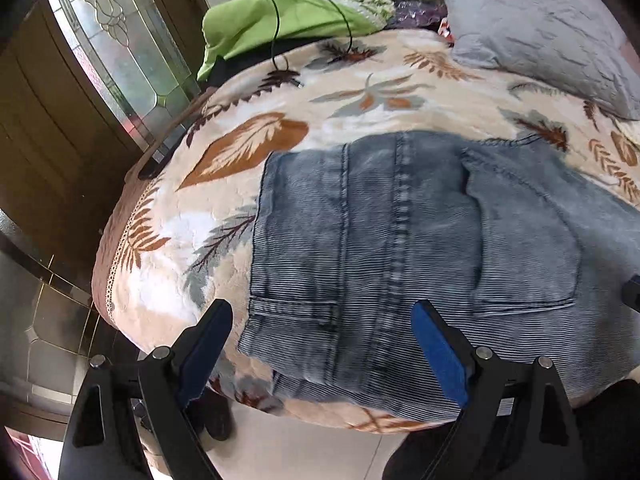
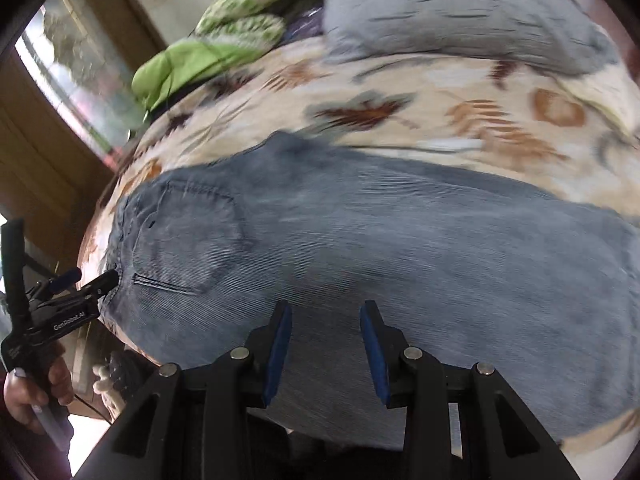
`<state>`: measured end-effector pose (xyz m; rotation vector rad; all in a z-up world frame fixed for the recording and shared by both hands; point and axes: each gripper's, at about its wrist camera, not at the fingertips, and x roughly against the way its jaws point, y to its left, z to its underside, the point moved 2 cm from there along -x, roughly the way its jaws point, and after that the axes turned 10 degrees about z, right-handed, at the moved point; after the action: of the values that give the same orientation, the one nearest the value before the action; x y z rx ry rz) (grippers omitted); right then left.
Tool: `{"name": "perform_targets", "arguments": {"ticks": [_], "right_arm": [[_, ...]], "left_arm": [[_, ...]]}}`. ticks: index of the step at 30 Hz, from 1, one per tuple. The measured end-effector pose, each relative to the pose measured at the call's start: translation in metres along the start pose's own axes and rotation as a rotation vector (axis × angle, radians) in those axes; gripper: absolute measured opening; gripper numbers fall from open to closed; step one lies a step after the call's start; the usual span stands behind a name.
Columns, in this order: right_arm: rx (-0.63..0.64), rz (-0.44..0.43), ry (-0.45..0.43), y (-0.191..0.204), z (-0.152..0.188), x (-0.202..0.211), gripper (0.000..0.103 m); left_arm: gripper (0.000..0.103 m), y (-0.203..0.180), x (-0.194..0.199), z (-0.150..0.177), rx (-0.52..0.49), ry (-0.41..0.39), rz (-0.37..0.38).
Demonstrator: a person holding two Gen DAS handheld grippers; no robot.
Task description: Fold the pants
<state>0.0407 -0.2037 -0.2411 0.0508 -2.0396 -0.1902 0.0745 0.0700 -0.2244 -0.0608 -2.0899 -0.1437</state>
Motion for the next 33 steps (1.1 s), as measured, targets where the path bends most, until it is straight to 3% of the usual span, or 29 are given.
{"name": "perform_targets", "arguments": {"ticks": [5, 16, 19, 25, 33], "right_arm": [[0.074, 0.044, 0.033, 0.039, 0.001, -0.026, 0.04], [0.198, 0.101, 0.062, 0.047, 0.02, -0.027, 0.041], [0.222, 0.102, 0.075, 0.051, 0.01, -0.024, 0.041], [0.23, 0.043, -0.024, 0.07, -0.032, -0.004, 0.041], [0.247, 0.002, -0.035, 0.105, -0.067, -0.027, 0.041]], "left_arm": [[0.092, 0.006, -0.018, 0.008, 0.006, 0.018, 0.057], [0.093, 0.011, -0.018, 0.022, -0.011, 0.019, 0.117], [0.093, 0.012, -0.013, 0.018, -0.009, 0.015, 0.105], [0.093, 0.017, 0.003, 0.002, 0.021, -0.039, 0.124], [0.093, 0.017, 0.0, -0.007, 0.024, -0.044, 0.164]]}}
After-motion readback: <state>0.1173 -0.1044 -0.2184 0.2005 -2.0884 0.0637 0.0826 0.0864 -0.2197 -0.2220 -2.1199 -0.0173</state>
